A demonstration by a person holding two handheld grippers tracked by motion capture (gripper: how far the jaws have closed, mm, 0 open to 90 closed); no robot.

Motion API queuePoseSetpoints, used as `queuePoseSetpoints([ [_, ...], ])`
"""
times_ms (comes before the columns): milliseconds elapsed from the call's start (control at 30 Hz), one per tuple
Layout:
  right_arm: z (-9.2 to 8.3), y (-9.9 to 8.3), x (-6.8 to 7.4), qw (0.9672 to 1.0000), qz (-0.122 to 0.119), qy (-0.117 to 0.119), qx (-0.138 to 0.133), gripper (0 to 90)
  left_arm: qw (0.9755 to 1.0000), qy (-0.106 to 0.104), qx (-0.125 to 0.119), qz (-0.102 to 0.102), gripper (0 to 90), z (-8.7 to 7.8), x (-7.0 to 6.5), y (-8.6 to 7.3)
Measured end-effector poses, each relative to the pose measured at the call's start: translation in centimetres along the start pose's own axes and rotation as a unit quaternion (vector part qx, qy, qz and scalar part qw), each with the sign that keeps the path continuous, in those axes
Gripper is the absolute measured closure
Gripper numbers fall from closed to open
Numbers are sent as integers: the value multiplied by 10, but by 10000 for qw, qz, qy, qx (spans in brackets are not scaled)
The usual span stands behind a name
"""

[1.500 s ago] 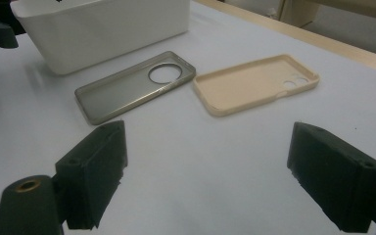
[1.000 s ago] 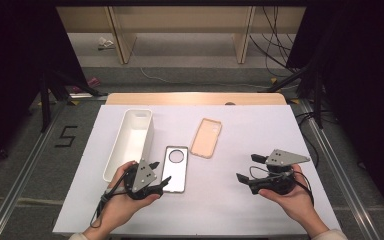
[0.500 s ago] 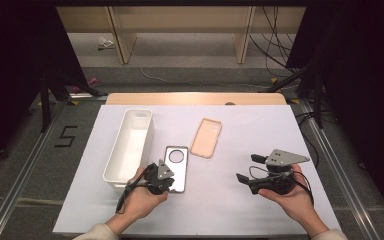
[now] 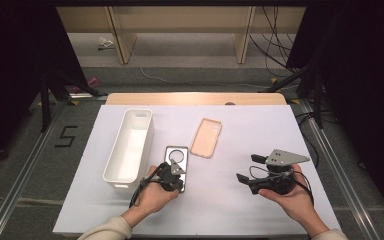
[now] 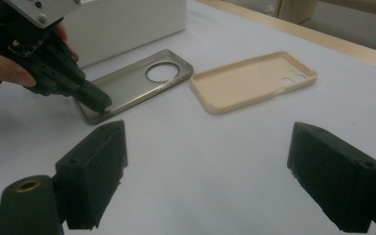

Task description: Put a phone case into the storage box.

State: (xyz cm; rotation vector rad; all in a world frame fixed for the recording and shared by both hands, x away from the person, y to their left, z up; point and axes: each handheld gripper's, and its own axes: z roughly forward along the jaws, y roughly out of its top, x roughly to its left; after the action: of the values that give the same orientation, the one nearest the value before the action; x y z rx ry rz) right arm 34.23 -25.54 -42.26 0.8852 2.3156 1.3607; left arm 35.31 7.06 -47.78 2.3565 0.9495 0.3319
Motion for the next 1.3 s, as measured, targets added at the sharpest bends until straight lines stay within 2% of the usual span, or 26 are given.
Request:
queuePoseSetpoints([
  [167,0,0,0,10000,-2,-10,1,156,9999,-136,-25,-103,898,2,-1,2],
  [433,0,0,0,10000,-5,-2,8,157,9996,-187,-59,-205,898,5,-2,6],
  [600,0,0,0,10000,-7,-6,13,157,9998,-163,-60,-133,898,6,-3,7],
  [667,0,0,1,10000,-9,6,16,157,9999,-102,-27,-4,897,4,-2,7],
  [733,0,0,1,10000,-14,15,10,157,9998,-69,-14,173,857,0,-2,8],
  [800,0,0,1,10000,-19,28,11,157,9982,-21,90,596,774,-7,-4,11],
  [867,0,0,1,10000,-23,29,15,156,9942,63,225,1045,663,-15,-6,15],
  [900,0,0,1,10000,-27,27,22,156,9911,85,320,1289,602,-18,-6,17],
  [967,0,0,1,10000,-30,29,38,157,9863,165,434,1580,504,-24,-8,22],
  [1067,0,0,1,10000,-32,11,39,157,9800,229,625,1875,386,-28,-12,30],
  [1100,0,0,1,10000,-19,1,40,156,9763,245,757,2014,355,-28,-12,32],
  [1133,0,0,1,10000,-11,-10,43,156,9715,238,920,2170,331,-27,-12,35],
  [1167,0,0,1,10000,-2,-14,50,157,9658,285,1020,2368,313,-26,-12,37],
  [1200,0,0,1,10000,2,-19,52,157,9589,299,1109,2593,306,-23,-12,39],
  [1267,-1,0,1,10000,11,-16,53,156,9477,348,1385,2855,287,-17,-12,41],
  [1300,-1,0,1,10000,10,-15,54,157,9432,341,1481,2955,279,-14,-13,40],
])
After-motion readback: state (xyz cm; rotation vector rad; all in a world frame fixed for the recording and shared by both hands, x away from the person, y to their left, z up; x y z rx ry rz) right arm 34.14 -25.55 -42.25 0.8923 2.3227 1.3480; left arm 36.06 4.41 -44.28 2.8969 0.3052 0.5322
